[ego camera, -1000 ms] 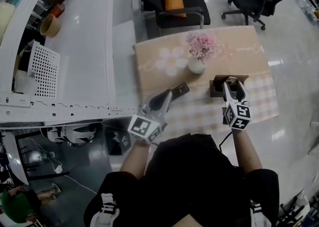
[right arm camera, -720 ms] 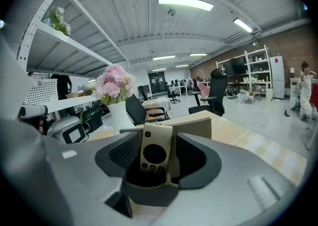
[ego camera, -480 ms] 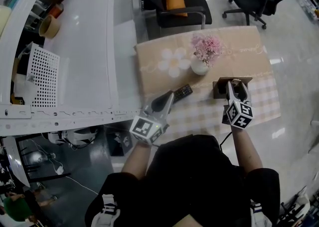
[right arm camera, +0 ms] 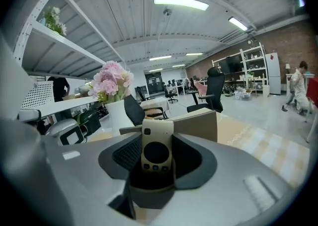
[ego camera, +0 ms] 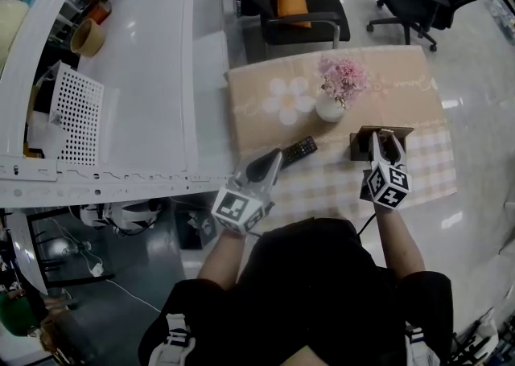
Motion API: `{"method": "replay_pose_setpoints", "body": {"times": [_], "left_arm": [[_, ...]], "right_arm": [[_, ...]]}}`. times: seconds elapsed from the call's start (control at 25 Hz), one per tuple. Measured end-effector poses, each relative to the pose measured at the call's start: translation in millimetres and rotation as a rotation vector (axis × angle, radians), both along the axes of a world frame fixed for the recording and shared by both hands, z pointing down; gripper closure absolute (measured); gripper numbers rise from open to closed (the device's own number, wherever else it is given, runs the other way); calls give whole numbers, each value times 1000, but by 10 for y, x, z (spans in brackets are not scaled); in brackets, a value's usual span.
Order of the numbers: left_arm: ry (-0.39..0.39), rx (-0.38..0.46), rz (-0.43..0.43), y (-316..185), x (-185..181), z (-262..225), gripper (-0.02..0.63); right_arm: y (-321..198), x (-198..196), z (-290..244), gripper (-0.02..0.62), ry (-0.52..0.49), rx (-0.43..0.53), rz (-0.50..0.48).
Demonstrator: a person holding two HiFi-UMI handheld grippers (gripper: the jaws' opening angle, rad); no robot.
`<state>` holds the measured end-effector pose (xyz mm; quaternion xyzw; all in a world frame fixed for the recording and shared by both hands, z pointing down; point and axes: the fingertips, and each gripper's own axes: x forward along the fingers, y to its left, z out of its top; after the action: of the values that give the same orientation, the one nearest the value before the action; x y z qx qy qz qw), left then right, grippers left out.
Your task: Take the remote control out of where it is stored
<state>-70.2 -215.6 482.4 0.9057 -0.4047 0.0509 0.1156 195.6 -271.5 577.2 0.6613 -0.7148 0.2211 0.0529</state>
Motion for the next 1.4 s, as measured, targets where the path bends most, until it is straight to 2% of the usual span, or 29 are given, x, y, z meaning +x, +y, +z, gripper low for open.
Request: {"method": "replay_pose_setpoints", "body": {"times": [0.16, 0.8, 1.08, 1.24, 1.4], "left_arm": [[1, 9, -3, 35, 50, -31, 604], [22, 50, -17, 119, 306, -84, 604], [31, 50, -33, 117, 308, -80, 604], [34, 46, -41, 113, 241, -58, 604], [31, 50, -52, 115, 154, -73, 604]], "right_arm": [[20, 8, -42, 410, 6, 13, -22], [170, -136, -961, 411, 160, 226, -237], [303, -272, -1235, 411, 283, 312, -332], [361, -402, -1415, 411, 295, 366, -373], [419, -608, -1584, 411, 266, 420, -432]]}}
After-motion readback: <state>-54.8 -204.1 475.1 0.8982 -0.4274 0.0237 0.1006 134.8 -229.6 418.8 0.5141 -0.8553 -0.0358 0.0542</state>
